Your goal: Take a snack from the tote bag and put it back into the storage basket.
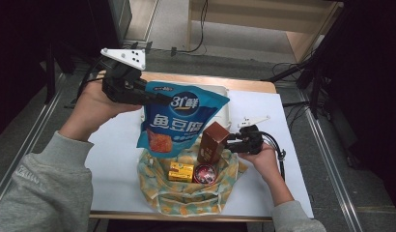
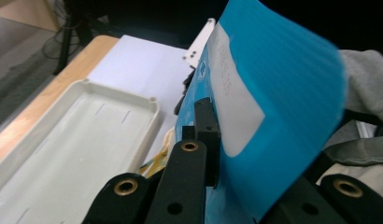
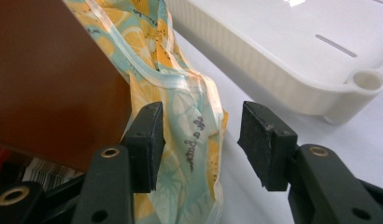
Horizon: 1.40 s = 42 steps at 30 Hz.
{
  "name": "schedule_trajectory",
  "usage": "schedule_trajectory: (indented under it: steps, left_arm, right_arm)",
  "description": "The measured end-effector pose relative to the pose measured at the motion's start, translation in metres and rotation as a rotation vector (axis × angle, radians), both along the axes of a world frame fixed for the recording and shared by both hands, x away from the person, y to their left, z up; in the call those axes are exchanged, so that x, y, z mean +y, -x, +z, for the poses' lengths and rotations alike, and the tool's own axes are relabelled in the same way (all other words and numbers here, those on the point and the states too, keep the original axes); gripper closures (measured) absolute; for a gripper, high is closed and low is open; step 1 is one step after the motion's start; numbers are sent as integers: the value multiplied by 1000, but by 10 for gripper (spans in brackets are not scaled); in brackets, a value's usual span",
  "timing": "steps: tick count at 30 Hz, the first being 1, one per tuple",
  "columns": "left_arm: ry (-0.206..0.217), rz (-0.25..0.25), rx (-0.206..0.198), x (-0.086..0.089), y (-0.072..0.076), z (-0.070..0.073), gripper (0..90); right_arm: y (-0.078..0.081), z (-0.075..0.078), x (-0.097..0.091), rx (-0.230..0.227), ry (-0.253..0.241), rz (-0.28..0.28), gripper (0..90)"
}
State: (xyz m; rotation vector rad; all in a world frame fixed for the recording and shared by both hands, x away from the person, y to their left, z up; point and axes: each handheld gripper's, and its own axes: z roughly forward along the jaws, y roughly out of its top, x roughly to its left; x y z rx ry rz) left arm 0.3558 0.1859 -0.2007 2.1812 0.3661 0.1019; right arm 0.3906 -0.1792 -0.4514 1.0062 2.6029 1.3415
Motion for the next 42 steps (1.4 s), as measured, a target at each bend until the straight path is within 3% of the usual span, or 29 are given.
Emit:
schedule_trajectory:
  steps: [13, 28, 34, 42]
  left_arm:
    - [-19, 94, 25, 28, -11, 3, 900]
    - [-25, 171, 18, 34, -29, 13, 900]
    - [-17, 217, 32, 38, -43, 16, 900]
    - [-32, 264, 44, 34, -66, 10, 900]
  right_arm:
    - [0, 0, 0, -3, 2, 1, 508]
    - [0, 0, 0, -6, 5, 3, 506]
    - [0, 0, 0, -8, 8, 2, 507]
    - [1, 0, 1, -8, 10, 3, 506]
